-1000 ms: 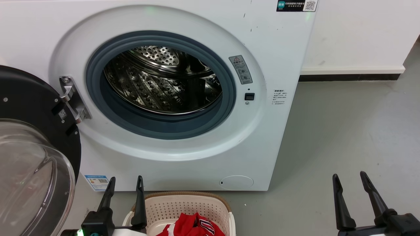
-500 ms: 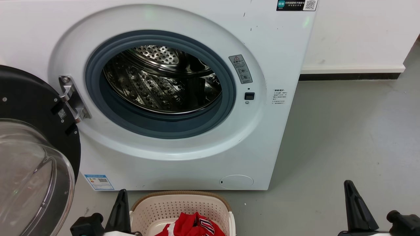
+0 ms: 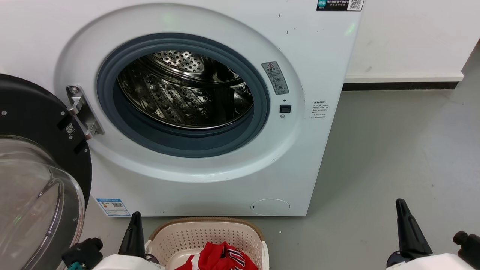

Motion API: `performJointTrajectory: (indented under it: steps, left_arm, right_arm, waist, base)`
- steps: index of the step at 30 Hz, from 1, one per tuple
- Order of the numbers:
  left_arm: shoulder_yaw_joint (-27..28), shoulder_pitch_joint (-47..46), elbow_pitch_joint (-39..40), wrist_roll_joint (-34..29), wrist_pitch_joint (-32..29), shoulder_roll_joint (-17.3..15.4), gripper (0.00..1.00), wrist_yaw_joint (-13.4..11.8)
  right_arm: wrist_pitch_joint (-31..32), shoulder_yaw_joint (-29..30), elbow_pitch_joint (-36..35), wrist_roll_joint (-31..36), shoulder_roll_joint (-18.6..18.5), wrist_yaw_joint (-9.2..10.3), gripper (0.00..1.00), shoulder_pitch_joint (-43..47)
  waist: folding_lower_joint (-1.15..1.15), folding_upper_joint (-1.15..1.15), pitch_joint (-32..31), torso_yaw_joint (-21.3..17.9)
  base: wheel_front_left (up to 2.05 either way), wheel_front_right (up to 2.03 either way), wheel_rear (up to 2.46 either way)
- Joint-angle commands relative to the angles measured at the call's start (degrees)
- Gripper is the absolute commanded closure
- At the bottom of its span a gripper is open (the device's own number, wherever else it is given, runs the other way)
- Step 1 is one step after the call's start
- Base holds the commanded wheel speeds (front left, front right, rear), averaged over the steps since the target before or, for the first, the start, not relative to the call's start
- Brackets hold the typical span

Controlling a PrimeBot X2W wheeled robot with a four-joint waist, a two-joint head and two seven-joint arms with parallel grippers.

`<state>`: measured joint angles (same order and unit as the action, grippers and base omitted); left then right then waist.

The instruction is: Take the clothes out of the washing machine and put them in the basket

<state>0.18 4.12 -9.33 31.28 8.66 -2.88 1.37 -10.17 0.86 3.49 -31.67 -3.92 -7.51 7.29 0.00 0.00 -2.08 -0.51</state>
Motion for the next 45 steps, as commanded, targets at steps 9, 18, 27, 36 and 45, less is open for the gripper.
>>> performJointTrajectory:
  steps: [9,18,27,36,45]
  left_arm:
    - [1.0,-2.7,-0.1,8.6,-2.2,0.0,1.00,1.0]
    - [1.8,-3.9,-0.7,15.9,-4.0,0.0,1.00,1.8]
    - [2.5,-4.9,-1.3,22.6,-5.7,0.0,1.00,2.4]
    - [3.1,-5.9,-1.8,28.8,-7.2,0.0,1.00,3.1]
    - [3.7,-6.7,-2.3,34.4,-8.6,0.0,1.00,3.6]
  right_arm:
    - [1.7,0.1,0.8,-9.3,-0.8,0.00,1.00,-3.2]
    - [3.3,0.3,2.1,-16.9,-1.0,0.01,1.00,-4.7]
    - [4.9,0.6,3.3,-23.9,-1.1,0.01,1.00,-6.1]
    - [6.4,0.9,4.4,-30.2,-1.1,0.01,1.00,-7.3]
    - [7.8,1.2,5.4,-35.9,-1.1,0.01,1.00,-8.4]
  waist:
    - [0.00,0.00,0.2,0.0]
    - [0.00,0.00,0.4,0.1]
    - [0.00,0.00,0.6,0.1]
    - [0.00,0.00,0.8,0.2]
    - [0.00,0.00,1.0,0.2]
  base:
    - [0.00,0.00,0.00]
    - [0.00,0.00,0.00]
    - [0.00,0.00,0.00]
    - [0.00,0.00,0.00]
    - [0.00,0.00,0.00]
